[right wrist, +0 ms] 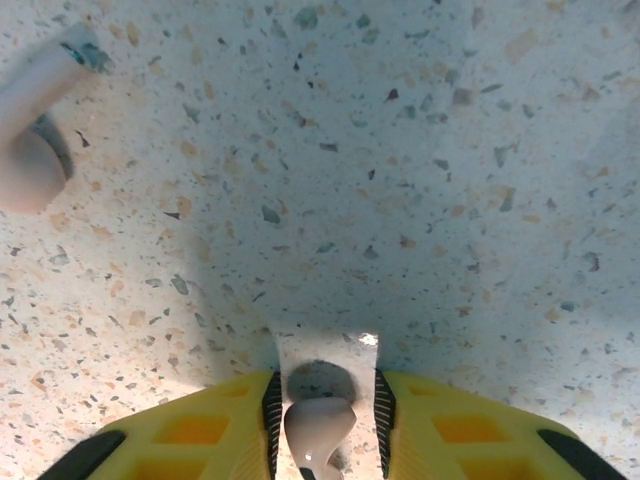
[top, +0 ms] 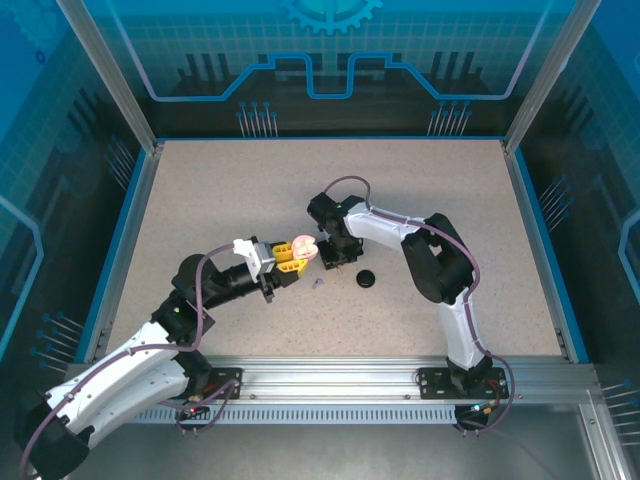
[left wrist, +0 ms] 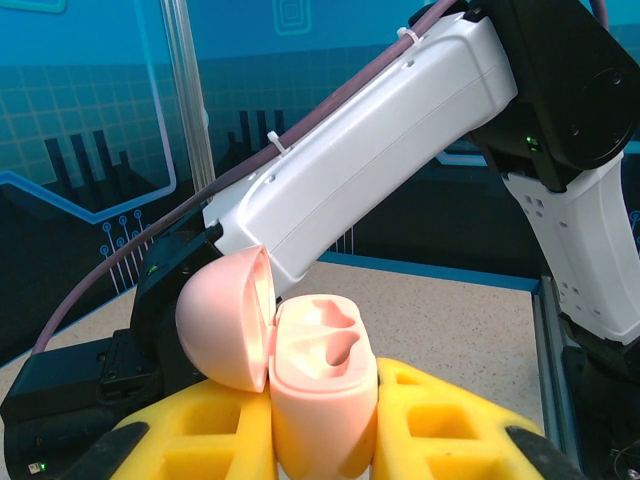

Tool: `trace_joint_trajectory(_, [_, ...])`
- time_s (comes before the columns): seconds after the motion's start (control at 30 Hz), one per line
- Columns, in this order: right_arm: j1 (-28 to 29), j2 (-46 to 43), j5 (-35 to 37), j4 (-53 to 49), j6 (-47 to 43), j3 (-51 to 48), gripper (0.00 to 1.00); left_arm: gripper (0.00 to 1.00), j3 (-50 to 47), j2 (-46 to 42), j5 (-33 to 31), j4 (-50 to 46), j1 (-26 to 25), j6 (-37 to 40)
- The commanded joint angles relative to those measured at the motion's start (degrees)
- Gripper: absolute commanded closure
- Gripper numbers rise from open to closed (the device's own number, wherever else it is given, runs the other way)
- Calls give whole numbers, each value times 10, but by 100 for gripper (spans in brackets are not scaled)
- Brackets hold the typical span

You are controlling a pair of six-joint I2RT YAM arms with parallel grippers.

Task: Insert the wireless bluetooth earbuds into the charging case

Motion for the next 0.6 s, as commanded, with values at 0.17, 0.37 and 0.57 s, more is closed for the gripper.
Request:
trace_joint_trajectory(0.17, [3, 13, -26, -17, -3, 4, 73, 88, -3, -10, -11, 1, -5, 14])
trace_joint_trajectory(0.37, [4, 1, -28, -21, -1, 3, 77, 88, -4, -11, -11, 0, -4, 13])
trace_joint_trajectory(0.57, [2, -29, -19, -12, 4, -9, 78, 88, -7, -10, -13, 2, -5, 12])
